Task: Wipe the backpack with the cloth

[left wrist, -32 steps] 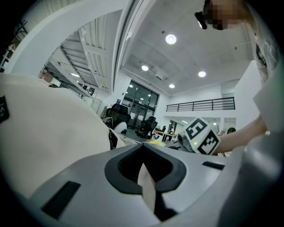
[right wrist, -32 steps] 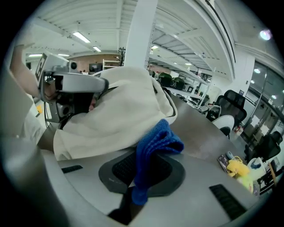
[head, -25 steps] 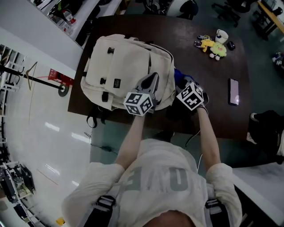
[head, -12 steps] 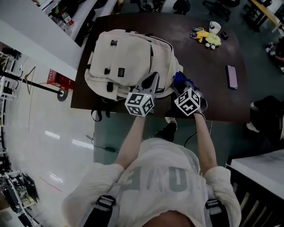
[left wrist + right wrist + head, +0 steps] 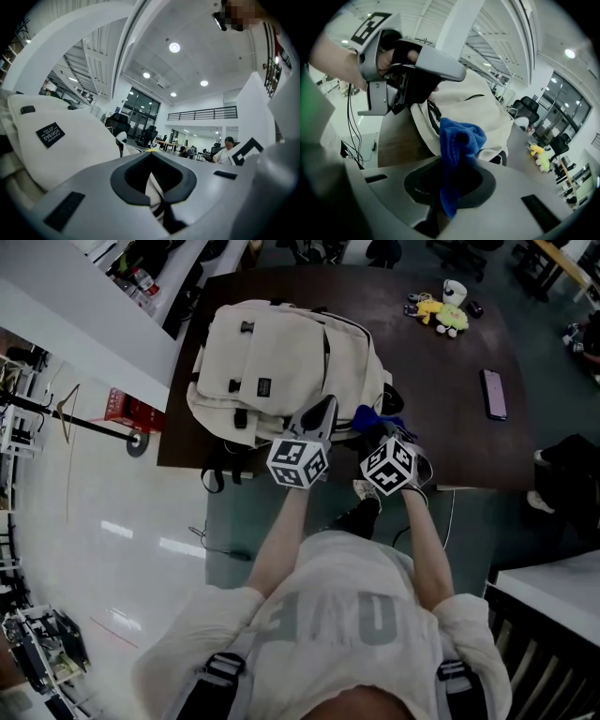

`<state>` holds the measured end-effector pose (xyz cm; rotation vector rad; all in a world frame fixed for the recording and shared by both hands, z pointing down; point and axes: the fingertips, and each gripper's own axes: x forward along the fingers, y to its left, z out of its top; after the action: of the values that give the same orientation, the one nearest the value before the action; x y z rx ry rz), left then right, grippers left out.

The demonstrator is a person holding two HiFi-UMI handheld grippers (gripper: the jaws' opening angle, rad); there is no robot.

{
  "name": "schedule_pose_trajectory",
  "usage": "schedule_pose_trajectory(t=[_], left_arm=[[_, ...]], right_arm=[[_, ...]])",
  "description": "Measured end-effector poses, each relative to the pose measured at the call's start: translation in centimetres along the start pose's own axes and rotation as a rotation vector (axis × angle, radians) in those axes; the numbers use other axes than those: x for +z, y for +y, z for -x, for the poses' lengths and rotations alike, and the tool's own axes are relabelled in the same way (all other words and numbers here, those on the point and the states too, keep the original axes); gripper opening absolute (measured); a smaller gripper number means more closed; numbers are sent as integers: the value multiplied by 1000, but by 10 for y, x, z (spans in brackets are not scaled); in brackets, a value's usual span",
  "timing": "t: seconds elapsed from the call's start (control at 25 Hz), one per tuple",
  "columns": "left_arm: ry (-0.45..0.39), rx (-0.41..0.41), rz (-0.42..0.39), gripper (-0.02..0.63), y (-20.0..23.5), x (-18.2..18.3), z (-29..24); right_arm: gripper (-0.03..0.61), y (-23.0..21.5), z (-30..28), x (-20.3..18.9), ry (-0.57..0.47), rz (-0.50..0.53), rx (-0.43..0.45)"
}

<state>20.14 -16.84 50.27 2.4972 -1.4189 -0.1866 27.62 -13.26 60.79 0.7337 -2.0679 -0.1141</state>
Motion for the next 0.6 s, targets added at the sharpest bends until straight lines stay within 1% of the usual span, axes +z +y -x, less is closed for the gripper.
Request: schedule_pose_trajectory(t=[0.08,0.2,0.36,0.6], left_arm=[[-5,0,-4,3,1,3,0],[-11,4,-3,3,3,5,1],[-12,8,-5,3,3,8,3],[-28,35,-17,3,10,22,1]], right_arm=[[41,4,1,4,-15,-29,24],[41,14,1,6,-21,-20,40],[41,25,1,9,-40,-40,63],[41,20,5,10,-76,-83,110]])
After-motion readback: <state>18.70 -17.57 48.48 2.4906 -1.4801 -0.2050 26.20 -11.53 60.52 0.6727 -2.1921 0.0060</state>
